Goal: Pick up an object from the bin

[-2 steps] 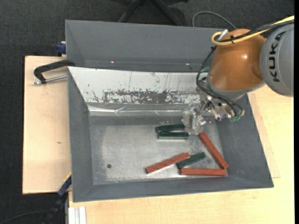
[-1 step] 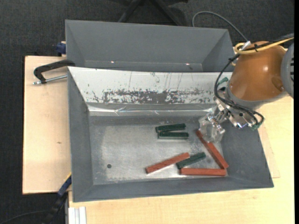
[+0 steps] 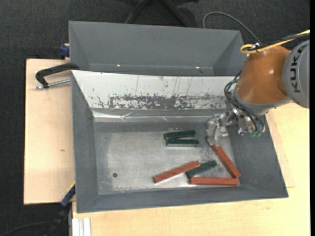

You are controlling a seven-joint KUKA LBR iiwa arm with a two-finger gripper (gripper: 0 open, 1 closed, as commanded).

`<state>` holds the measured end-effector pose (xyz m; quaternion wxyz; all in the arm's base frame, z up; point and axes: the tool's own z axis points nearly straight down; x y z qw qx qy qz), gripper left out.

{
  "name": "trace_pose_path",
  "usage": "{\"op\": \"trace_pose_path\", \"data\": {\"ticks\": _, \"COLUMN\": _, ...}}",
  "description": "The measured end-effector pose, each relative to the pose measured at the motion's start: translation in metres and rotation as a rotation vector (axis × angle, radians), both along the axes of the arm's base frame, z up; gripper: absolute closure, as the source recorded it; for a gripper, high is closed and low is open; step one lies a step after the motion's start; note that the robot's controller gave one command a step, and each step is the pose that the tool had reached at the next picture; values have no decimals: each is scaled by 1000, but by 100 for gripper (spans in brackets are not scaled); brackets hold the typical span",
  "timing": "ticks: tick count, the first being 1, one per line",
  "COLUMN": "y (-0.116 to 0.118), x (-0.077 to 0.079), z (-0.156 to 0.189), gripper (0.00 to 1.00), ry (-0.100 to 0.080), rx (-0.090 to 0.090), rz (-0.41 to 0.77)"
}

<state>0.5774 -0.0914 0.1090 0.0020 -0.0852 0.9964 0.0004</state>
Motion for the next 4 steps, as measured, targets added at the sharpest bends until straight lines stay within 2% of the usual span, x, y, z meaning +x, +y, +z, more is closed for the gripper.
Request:
{"op": "trace_pose_path", "data": {"ticks": 1, "y": 0, "x": 0, "z": 1, "gripper": 0, "ry": -1, "rx": 0, "rz": 1}}
{"op": "trace_pose_path", "data": {"ticks": 2, "y": 18, "x": -74, "z": -40, "gripper": 0, "ry": 8, "rx": 1, "rz": -29}}
{"op": "trace_pose_path", "data": {"ticks": 3, "y": 18, "x": -71, "z": -38, "gripper": 100, "ry": 1, "rx": 0, "rz": -29}}
{"op": "trace_pose_path", "data": {"ticks": 4, "y": 10, "x": -74, "z": 158, "gripper": 100, "ry": -11, "rx": -2, "rz": -104}}
